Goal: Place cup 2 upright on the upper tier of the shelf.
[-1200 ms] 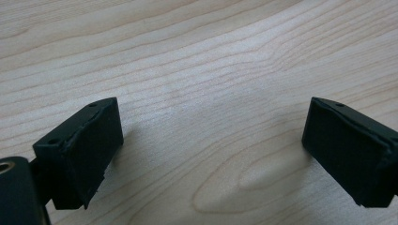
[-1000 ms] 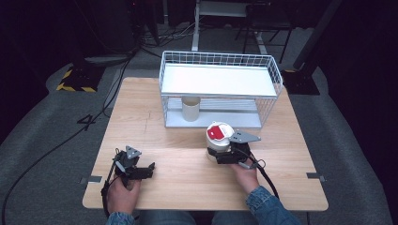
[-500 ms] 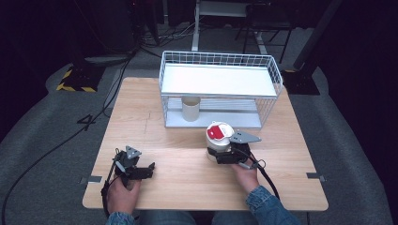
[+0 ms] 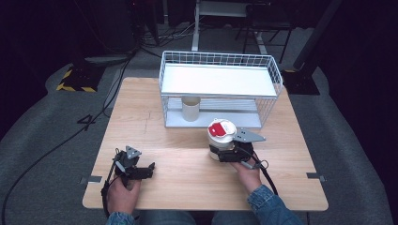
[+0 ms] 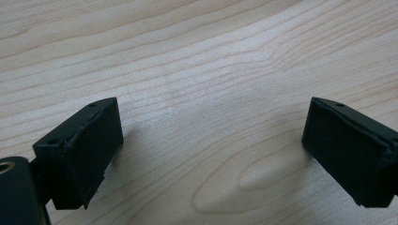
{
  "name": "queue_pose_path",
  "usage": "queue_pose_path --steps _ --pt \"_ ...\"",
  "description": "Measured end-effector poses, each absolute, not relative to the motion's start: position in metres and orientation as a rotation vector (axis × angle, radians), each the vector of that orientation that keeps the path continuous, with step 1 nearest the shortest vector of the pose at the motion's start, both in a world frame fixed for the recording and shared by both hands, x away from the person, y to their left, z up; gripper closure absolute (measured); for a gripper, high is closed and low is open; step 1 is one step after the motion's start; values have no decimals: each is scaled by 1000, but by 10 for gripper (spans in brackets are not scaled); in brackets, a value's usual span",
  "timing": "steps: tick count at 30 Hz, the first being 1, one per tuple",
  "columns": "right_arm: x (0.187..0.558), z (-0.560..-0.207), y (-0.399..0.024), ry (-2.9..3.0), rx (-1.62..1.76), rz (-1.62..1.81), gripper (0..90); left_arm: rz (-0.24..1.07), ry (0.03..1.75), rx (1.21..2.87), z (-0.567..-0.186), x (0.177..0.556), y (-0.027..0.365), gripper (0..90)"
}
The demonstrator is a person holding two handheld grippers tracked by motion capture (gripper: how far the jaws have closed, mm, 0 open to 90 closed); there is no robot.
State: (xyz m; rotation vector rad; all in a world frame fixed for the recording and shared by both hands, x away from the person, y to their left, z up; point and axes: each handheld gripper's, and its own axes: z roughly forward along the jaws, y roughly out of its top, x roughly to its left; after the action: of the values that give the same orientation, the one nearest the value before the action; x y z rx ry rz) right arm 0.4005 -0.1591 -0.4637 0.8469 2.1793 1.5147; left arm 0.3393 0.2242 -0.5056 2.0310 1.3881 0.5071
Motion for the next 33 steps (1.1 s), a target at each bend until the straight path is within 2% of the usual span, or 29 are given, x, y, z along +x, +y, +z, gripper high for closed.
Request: queue_pose_path --steps 33 --pt "396 -389 -165 2173 733 1556 136 505 1387 2034 -506 341 223 53"
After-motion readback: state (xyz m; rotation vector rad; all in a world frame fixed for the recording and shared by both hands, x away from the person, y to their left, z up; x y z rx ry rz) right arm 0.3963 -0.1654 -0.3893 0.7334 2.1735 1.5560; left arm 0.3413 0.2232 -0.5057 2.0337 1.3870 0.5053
